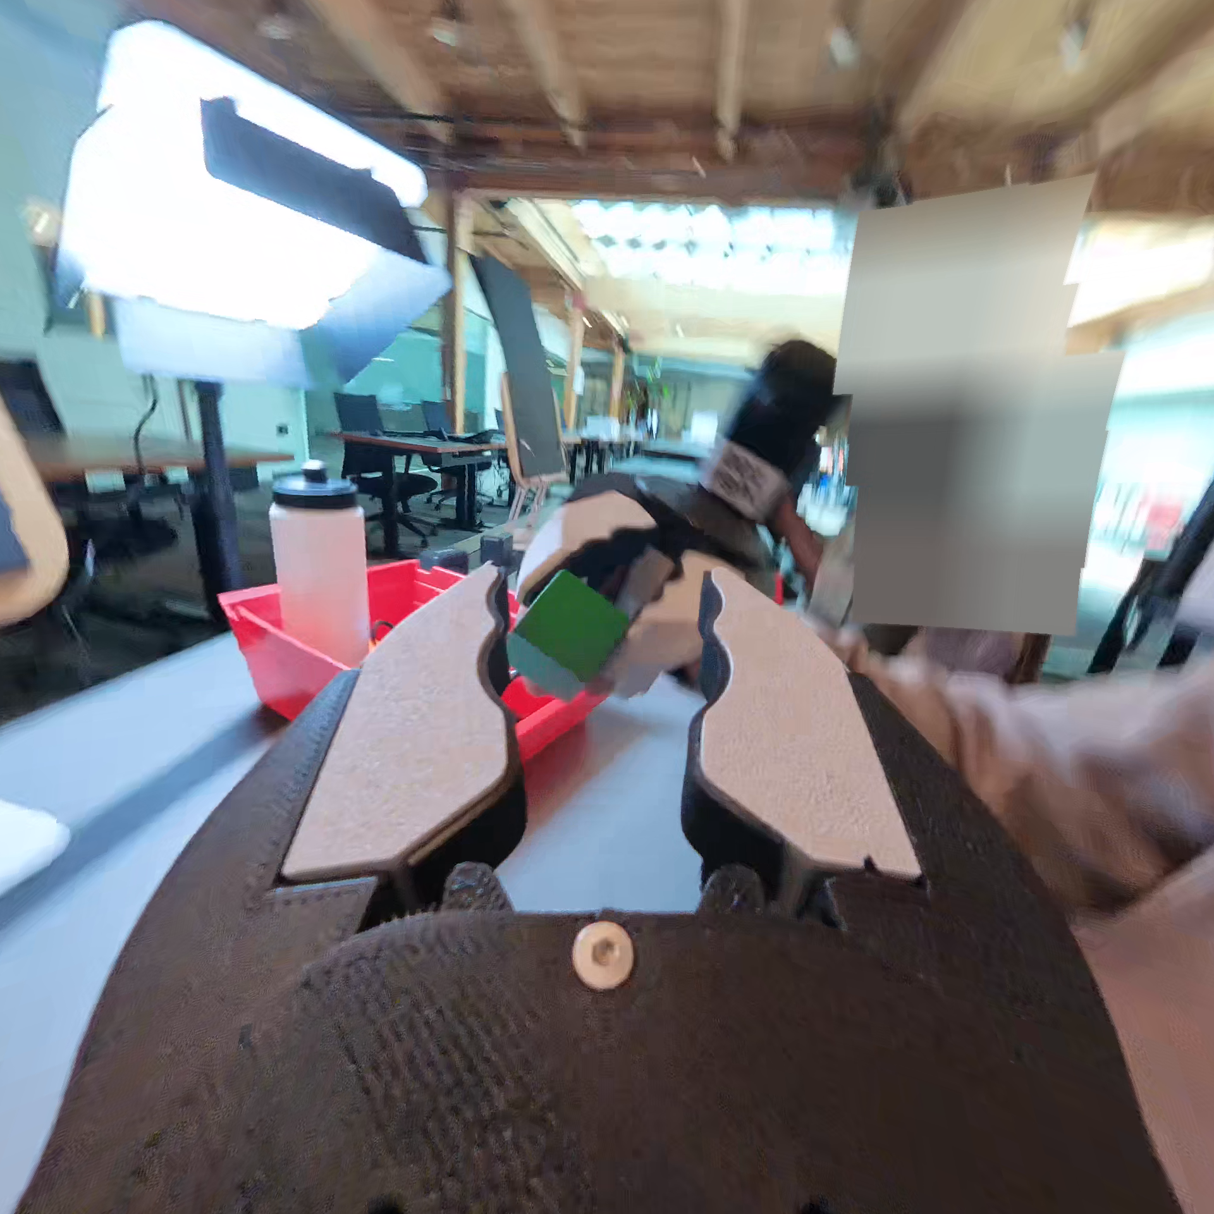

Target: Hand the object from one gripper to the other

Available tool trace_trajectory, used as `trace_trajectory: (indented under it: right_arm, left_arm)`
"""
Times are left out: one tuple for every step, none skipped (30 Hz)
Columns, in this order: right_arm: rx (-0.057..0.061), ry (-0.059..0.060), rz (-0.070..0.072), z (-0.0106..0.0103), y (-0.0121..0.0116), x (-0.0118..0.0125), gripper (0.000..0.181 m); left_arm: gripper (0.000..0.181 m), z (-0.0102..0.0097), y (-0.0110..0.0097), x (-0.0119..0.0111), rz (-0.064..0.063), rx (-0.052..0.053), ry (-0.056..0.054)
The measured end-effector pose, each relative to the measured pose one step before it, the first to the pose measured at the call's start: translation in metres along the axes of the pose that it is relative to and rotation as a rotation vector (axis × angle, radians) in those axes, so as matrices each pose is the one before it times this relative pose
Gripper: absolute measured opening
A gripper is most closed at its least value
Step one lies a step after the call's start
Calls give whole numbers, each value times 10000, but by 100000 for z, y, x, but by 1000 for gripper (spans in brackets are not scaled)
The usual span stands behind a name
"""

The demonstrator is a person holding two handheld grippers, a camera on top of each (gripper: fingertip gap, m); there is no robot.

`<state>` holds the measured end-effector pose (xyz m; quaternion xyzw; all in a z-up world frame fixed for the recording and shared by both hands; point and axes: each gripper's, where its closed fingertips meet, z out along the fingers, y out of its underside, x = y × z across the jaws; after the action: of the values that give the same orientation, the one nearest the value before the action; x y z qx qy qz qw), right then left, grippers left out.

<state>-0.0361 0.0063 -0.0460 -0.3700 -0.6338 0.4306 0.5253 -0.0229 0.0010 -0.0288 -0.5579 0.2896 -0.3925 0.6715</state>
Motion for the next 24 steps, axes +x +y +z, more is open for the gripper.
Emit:
trace_trajectory:
  right_arm:
    - [63,-969,1056,-587,-119,-754,28]
    - [-21,-898,973,-434,51,-778,28]
    - [-140,-812,870,-202,316,-766,28]
    - [-294,-731,768,32,611,-703,28]
    - [-485,-729,683,220,947,-745,28]
    - [-592,-591,550,333,1083,-540,28]
    - [-477,-269,363,357,929,-84,28]
    - [-422,-251,282,331,833,-59,28]
    - [-336,-356,252,336,694,-229,28]
    - [-250,-335,199,353,549,-265,28]
    - [-297,-146,132,373,553,-25,28]
    - [-315,67,50,204,562,254,27]
    - [8,155,7,-121,111,336,28]
    - [389,208,-10,-436,-480,400,28]
    - [590,301,-48,-569,-857,508,28]
    - [693,645,-328,-636,-1101,869,30]
    - [599,869,-415,-521,-1012,1084,33]
    - [478,859,-494,-372,-880,1003,36]
    - [389,581,-458,-241,-749,571,37]
    - [370,416,-350,-186,-723,381,37]
    - [270,661,-338,-189,-615,804,40]
    - [144,780,-497,-217,-415,978,42]
    - [187,671,-722,-197,-390,698,45]
    - [252,526,-865,-149,-376,361,46]
  left_arm:
    - [60,-21,673,780,1527,-670,384]
    - [60,-51,713,725,1452,-665,252]
    - [60,-18,608,599,1401,-585,74]
    - [59,37,543,569,1399,-532,-14]
    - [57,76,531,446,1341,-536,-102]
    - [55,109,507,554,1191,-482,-12]
    - [55,143,440,804,937,-409,200]
    - [54,172,425,858,691,-386,290]
    - [51,227,452,960,614,-389,366]
    - [47,295,455,960,595,-402,351]
    - [42,341,398,653,564,-394,115]
    - [42,283,253,446,456,-313,22]
    - [42,201,316,85,200,-310,-97]
    - [41,125,391,-518,-61,-229,-376]
    - [33,63,505,-988,-291,-151,-593]
    - [31,70,635,-995,-567,-123,-470]
    - [31,90,740,-860,-922,-143,-250]
    - [31,64,604,-757,-1054,-53,-122]
    - [31,-14,227,-682,-980,143,-101]
    - [30,-60,-42,-585,-830,241,-109]
    - [30,-4,69,-598,-781,54,-131]
    - [30,60,211,-567,-875,-107,-55]
    - [30,33,189,-603,-1064,-53,-12]
    - [30,-27,38,-513,-1227,110,101]
